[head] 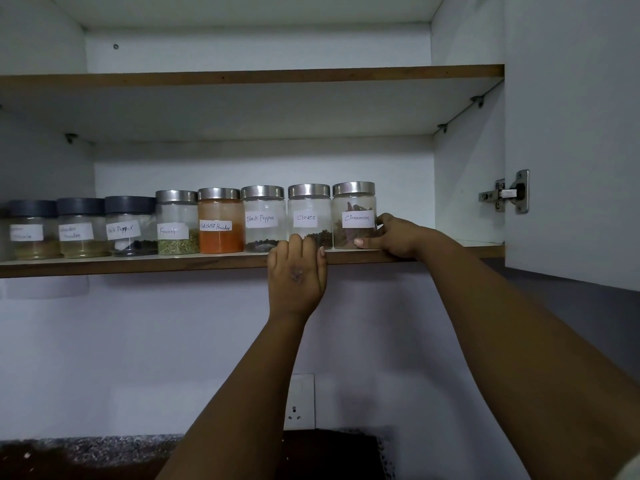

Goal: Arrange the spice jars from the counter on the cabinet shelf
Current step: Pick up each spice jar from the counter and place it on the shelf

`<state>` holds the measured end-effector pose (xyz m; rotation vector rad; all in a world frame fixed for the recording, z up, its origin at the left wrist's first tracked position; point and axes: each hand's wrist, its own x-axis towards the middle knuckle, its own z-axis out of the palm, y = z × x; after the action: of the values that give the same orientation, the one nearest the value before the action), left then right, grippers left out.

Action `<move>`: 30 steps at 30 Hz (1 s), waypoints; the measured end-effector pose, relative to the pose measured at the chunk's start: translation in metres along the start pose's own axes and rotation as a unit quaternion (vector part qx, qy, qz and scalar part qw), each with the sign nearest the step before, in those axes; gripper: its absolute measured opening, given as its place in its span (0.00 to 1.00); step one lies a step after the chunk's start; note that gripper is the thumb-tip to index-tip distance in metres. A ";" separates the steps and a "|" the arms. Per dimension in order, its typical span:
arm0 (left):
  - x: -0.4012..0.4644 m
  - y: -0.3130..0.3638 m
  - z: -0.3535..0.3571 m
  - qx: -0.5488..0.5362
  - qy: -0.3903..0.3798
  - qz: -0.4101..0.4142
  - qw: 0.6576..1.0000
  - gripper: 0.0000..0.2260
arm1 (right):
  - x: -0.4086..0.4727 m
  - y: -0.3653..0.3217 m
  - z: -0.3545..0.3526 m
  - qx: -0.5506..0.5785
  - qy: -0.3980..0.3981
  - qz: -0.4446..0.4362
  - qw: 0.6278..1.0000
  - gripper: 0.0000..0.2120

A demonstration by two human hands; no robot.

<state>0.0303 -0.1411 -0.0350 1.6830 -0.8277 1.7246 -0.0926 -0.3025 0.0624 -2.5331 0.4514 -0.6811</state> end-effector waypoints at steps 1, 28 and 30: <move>0.000 0.000 0.000 0.002 -0.002 0.001 1.000 0.09 | 0.000 0.000 0.000 -0.002 0.000 -0.001 1.000 0.40; 0.001 0.001 -0.034 -0.046 -0.098 0.008 0.994 0.09 | -0.039 -0.001 0.024 -0.118 0.118 0.009 0.986 0.43; 0.000 0.002 -0.041 -0.075 -0.108 0.000 0.991 0.08 | -0.051 0.000 0.043 -0.180 0.187 0.000 0.966 0.40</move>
<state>0.0023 -0.1106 -0.0357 1.7856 -1.0294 1.4581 -0.1114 -0.2656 0.0101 -2.7368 0.7660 -1.1809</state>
